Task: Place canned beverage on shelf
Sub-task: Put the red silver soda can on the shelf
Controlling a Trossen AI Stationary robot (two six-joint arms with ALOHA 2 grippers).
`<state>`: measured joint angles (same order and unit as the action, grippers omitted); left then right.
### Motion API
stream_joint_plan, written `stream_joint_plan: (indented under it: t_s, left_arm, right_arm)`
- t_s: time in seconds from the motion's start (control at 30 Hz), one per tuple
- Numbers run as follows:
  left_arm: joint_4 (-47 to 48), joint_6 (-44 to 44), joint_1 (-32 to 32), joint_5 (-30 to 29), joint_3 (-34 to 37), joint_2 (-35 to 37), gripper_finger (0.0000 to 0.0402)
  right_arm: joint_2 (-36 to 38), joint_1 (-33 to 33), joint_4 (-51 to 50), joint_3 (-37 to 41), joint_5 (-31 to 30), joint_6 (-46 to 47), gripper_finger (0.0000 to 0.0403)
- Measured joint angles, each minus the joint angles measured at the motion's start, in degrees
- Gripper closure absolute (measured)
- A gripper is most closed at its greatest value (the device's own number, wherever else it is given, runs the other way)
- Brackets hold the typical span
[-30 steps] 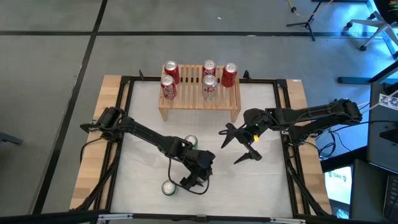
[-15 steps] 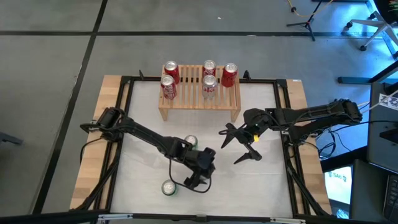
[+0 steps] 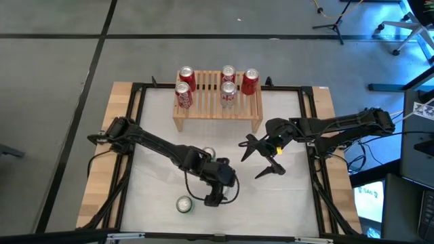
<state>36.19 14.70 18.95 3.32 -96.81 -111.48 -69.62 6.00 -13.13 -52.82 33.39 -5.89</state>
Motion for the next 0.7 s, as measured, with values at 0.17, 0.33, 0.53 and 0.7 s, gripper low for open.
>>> stream_joint_plan:
  t_s: [0.17,0.33,0.53,0.7]
  left_arm:
    - [5.6,8.5,0.0,-5.1,-1.7,0.0,0.0064]
    - [9.0,13.5,0.0,-5.2,-1.7,0.0,0.0064]
    - [9.2,16.8,0.8,-3.4,-1.7,0.0,0.0064]
    - [8.9,18.1,1.7,-3.7,-1.7,0.0,0.0064]
  right_arm:
    - [0.0,0.0,0.0,0.0,0.0,0.0,0.0017]
    - [0.0,0.0,0.0,0.0,0.0,0.0,0.0017]
    - [0.0,0.0,-0.2,0.0,0.0,0.0,0.0017]
    - [0.0,0.0,-0.4,0.0,0.0,0.0,0.0017]
